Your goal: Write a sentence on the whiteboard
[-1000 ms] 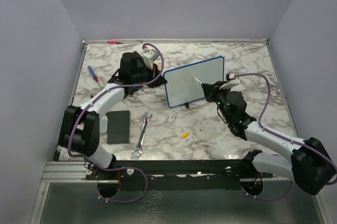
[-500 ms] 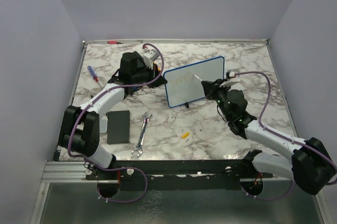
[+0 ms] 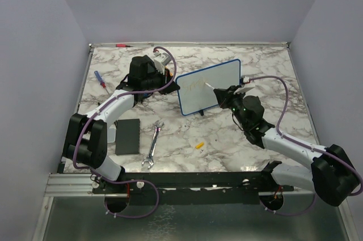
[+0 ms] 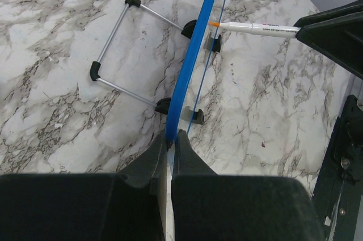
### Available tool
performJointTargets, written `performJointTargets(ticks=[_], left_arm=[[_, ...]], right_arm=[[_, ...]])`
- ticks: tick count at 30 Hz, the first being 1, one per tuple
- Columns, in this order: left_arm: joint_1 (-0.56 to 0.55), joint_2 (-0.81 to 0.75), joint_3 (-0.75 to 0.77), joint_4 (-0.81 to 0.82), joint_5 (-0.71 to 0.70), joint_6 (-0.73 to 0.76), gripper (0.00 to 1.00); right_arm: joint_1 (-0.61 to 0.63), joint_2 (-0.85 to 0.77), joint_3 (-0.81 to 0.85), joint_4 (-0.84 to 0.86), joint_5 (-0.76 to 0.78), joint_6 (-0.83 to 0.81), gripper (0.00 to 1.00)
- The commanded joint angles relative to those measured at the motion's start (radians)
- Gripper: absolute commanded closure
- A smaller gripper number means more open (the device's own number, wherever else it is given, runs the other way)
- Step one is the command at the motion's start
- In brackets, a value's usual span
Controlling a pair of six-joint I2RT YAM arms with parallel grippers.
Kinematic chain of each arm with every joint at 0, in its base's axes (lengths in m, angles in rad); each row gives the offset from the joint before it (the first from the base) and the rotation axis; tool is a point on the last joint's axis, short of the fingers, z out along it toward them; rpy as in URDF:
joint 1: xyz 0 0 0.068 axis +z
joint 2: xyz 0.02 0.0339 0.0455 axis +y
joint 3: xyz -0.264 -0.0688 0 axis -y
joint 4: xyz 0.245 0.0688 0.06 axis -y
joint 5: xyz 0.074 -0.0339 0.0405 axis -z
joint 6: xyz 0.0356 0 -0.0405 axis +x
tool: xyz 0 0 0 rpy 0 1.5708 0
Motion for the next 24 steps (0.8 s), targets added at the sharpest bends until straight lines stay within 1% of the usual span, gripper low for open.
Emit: performJointTargets(ticks=[1,11,24], left_arm=[[-0.007,-0.022,-0.010,-0.003,-0.006,0.006,1.00],[-0.007,-0.022,-0.009,-0.003,-0.007,0.006,1.00],[-0.007,-0.025,-0.011,-0.005,-0.009,0.007,1.00]], right_arm=[[0.000,0.014,-0.006,0.004,-0.017,0.014,0.99],[-0.001,0.008,-0.041,-0.022,0.038,0.044,0.99],[0.000,0.003,-0.042,-0.039,0.106,0.054,0.99]])
